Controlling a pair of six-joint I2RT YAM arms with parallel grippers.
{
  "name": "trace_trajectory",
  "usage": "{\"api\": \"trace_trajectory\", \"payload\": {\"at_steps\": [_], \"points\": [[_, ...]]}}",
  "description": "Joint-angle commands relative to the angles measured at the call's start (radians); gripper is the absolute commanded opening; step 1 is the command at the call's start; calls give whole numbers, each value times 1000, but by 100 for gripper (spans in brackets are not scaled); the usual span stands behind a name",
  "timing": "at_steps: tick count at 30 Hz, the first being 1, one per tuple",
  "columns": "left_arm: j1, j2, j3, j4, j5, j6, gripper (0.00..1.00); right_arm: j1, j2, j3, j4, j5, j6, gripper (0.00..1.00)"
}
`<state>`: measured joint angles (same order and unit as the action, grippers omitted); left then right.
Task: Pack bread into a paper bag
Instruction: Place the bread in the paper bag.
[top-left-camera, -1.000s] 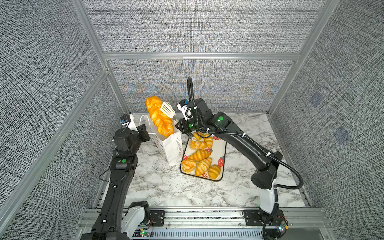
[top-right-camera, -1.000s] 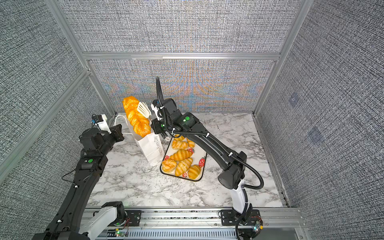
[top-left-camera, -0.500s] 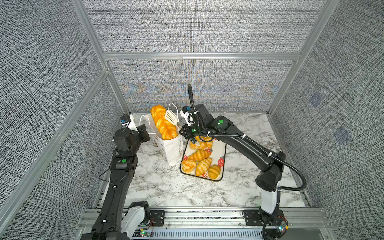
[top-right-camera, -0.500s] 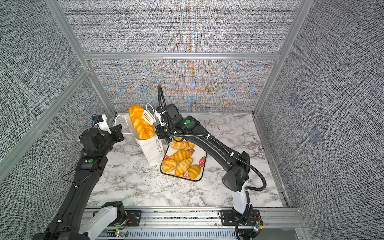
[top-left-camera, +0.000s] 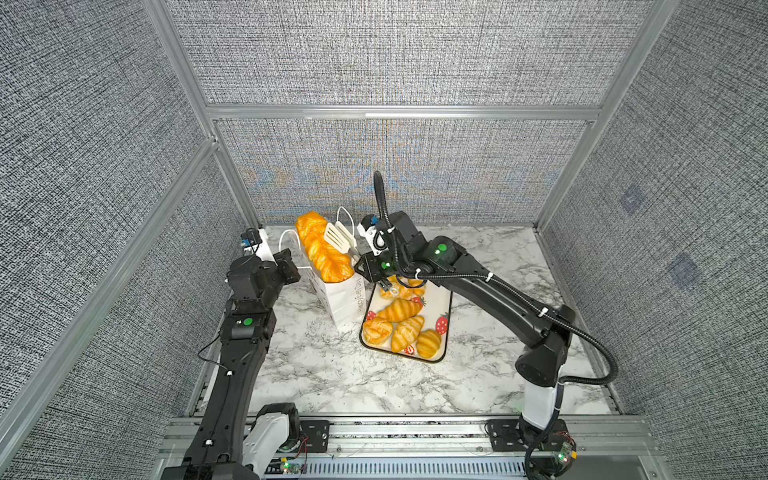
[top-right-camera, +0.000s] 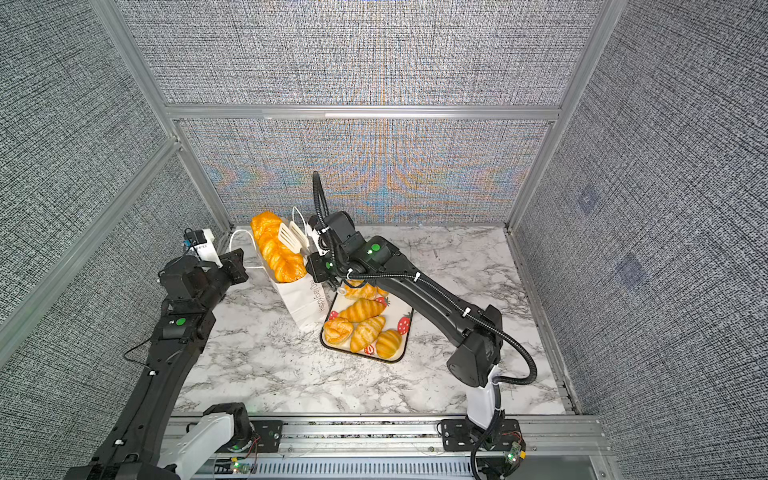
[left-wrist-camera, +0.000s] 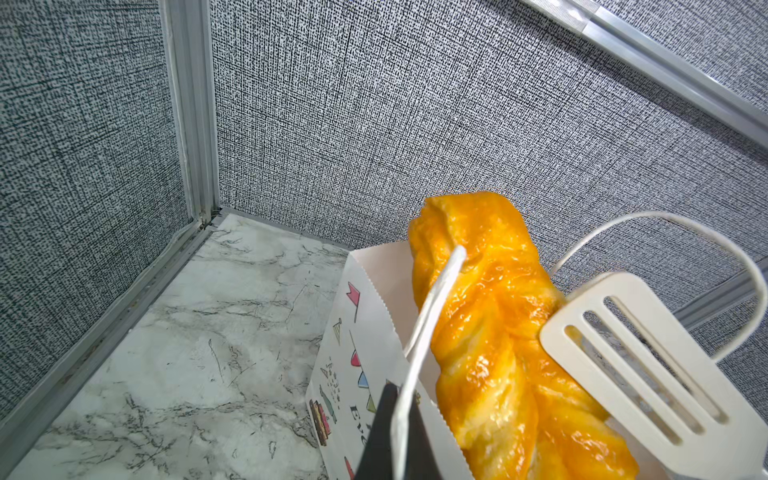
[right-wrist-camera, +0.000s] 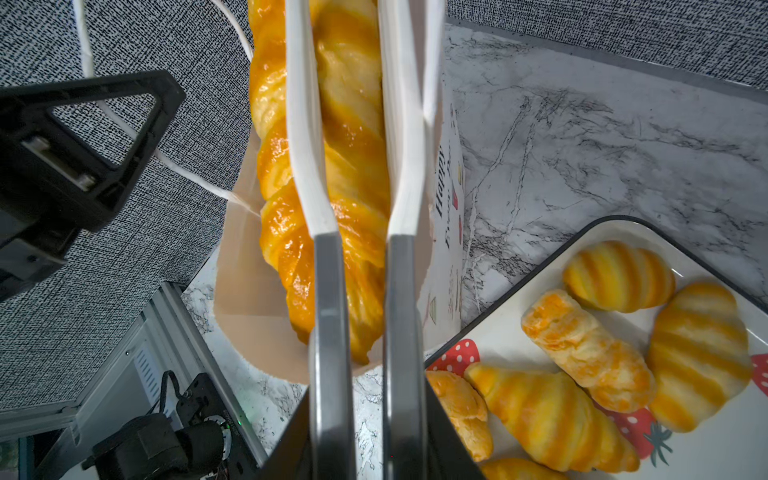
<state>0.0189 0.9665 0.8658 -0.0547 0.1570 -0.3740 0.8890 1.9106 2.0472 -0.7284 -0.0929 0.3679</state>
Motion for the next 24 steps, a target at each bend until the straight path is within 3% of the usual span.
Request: {"api": "trace_trajectory", "payload": {"at_steps": [1,7,24], "points": [[0,0,4,3,-7,1,0,0,-12,0,45,1,9,38],[1,2,4,4,-8,3,0,2,-24,-7,47,5,9,45],[2,-4,1,10,3,7,0,25,-106,34,5,52,-1,45]]}}
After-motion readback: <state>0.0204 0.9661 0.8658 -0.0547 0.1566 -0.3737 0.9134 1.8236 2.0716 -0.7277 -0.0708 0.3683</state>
